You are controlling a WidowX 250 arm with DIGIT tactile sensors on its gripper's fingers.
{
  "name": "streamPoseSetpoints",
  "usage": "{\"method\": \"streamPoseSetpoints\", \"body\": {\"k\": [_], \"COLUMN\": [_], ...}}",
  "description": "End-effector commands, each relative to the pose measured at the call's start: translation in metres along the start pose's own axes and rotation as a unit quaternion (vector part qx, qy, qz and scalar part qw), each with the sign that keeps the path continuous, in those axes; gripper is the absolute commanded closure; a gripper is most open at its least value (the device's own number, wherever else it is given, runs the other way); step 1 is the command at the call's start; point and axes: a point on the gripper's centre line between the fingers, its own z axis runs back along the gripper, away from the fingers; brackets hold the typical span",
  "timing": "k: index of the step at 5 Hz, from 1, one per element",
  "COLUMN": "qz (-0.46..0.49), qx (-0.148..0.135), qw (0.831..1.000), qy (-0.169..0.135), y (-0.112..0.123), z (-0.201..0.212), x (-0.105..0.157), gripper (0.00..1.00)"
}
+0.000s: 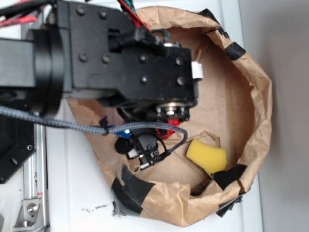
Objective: Grab the yellow duck.
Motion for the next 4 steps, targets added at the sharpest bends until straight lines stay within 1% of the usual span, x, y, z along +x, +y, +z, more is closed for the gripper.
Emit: {"method": "streamPoseSetpoints", "body": {"k": [1,2,3,4], "qz": [0.054,0.032,0.020,0.026], "qx": [0.017,0.027,0.025,0.046], "qw": [0.997,0.998,0.999,0.998], "qy": [0.055,0.047,0.039,0.027], "y": [-0.008,-0.015,-0.016,-0.009], "z": [-0.023,-0.027,-0.024,-0.025], "x": [0.020,0.014,0.004,0.001], "gripper": [0.00,0.00,0.00,0.00]}}
